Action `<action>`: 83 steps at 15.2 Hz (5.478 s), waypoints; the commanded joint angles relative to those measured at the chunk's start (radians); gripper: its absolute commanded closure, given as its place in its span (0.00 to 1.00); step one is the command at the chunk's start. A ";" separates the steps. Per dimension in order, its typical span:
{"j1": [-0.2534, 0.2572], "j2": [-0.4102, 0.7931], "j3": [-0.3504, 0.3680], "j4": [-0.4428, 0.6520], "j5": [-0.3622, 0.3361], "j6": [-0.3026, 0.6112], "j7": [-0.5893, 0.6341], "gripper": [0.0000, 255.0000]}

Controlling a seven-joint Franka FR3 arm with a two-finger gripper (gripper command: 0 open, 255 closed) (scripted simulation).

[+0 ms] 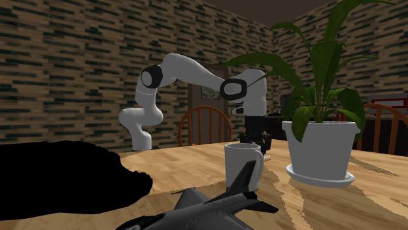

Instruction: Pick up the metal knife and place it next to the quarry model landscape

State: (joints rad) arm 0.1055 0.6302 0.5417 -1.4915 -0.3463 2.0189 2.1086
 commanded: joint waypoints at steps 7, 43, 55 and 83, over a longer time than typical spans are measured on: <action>0.000 0.000 0.000 0.000 0.000 0.000 0.000 1.00; 0.005 -0.109 0.038 0.279 0.067 -0.369 -0.063 1.00; -0.311 -0.553 0.018 -0.286 0.300 -0.182 -0.350 1.00; -0.592 -0.963 -0.423 -0.722 0.380 -0.139 -1.100 1.00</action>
State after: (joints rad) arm -0.4745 -0.3289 0.1388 -2.2033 0.0402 1.8749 1.0398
